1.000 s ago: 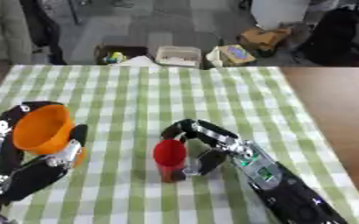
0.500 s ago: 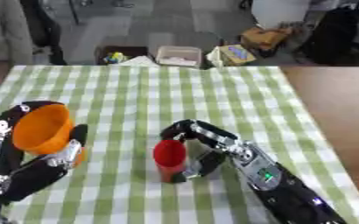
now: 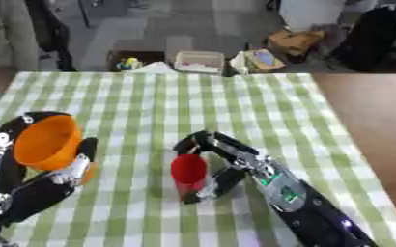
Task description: Pour the contents of one cup into another cup.
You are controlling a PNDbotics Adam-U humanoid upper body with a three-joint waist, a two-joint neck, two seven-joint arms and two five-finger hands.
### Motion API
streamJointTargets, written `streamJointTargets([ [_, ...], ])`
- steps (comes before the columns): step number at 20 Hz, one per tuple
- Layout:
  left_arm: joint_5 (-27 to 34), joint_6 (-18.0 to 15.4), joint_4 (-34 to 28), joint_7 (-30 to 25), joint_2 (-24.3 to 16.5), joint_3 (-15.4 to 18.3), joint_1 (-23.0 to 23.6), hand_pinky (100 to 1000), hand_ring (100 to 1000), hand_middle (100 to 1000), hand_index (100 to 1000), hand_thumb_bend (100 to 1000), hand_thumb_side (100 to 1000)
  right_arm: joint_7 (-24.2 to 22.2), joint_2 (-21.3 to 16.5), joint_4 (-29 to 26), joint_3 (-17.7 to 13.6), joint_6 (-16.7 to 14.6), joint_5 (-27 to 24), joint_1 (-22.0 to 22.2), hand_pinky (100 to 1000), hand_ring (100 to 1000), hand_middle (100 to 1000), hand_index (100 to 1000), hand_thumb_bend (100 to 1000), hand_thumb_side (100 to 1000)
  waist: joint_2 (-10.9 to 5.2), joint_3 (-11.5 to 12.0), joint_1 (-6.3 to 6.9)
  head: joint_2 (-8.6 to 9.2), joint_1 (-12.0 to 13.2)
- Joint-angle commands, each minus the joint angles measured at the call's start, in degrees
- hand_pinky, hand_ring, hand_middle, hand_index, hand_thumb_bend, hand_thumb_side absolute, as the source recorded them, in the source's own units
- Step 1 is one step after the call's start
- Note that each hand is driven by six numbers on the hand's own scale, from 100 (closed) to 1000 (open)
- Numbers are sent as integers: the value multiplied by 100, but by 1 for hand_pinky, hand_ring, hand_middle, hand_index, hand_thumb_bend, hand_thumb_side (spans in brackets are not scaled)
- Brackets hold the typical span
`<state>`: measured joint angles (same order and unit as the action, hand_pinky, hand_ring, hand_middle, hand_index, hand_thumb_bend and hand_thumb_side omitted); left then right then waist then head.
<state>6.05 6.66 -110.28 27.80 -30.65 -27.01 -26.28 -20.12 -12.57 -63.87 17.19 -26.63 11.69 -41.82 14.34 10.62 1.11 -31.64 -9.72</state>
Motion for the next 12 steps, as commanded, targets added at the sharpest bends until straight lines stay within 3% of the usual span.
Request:
streamJointTargets([
  [1, 28, 22, -137, 7, -64, 23, -107, 100, 669, 403, 613, 100, 105, 59, 17, -180, 27, -16, 35, -84, 608, 649, 605, 773, 741, 264, -103, 18, 20, 40, -11],
  [12, 39, 30, -151, 5, -57, 9, -117, 100, 672, 401, 614, 100, 105, 257, 54, -208, 86, 5, 65, -47, 631, 576, 559, 726, 714, 229, -95, 22, 26, 45, -23],
])
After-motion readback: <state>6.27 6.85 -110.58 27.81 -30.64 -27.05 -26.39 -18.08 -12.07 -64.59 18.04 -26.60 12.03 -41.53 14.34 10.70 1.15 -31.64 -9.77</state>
